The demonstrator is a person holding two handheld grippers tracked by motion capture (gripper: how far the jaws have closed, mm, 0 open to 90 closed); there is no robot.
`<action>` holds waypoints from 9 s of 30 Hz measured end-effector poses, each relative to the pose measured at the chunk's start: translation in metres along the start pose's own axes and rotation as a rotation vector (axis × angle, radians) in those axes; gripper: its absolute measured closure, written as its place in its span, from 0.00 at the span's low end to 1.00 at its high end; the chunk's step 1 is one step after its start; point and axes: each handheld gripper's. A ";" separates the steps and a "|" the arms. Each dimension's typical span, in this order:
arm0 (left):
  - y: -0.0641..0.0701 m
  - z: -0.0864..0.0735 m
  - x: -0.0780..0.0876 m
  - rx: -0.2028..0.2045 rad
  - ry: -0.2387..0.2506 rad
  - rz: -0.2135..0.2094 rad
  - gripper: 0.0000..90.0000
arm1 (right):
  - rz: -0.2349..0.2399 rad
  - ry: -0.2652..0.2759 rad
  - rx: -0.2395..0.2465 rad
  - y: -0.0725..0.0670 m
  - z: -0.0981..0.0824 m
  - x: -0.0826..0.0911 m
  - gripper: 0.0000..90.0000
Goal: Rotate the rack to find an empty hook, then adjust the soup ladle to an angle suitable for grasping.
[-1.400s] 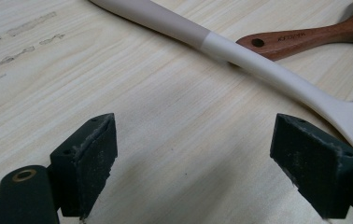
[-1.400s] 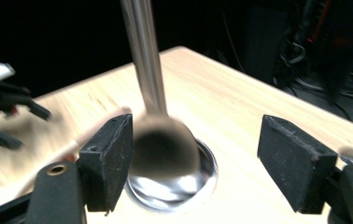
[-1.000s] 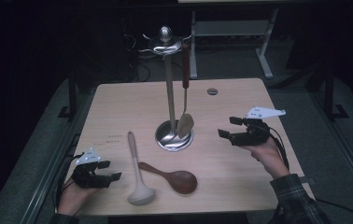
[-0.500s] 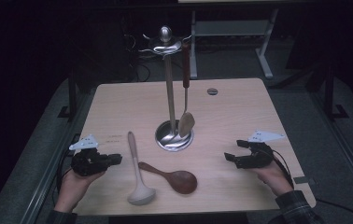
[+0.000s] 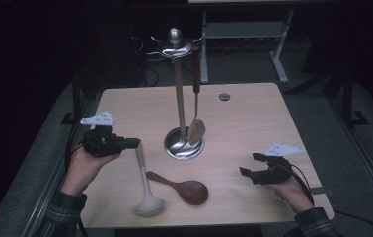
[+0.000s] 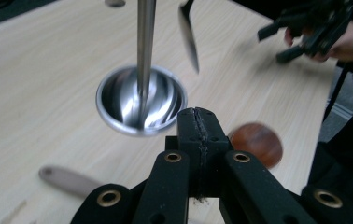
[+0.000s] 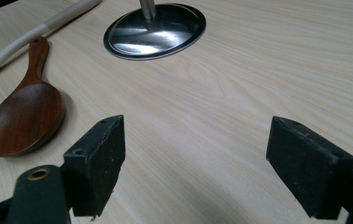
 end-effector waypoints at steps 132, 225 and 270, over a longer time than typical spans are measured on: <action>-0.004 0.211 0.040 -0.049 0.176 0.090 1.00 | -0.030 -0.056 0.012 0.000 -0.006 -0.013 0.16; 0.010 0.092 0.035 -0.022 0.121 0.021 0.99 | -0.027 -0.072 0.023 -0.002 -0.006 -0.017 0.16; 0.022 -0.122 -0.098 0.061 -0.246 0.003 1.00 | -0.011 -0.098 0.041 -0.003 -0.007 -0.021 0.16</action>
Point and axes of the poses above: each handheld gripper's, and its own axes: x roughly backward along the jaws, z roughly out of its top, y roughly to its right, and after that the axes turned 5 degrees about x, right-handed
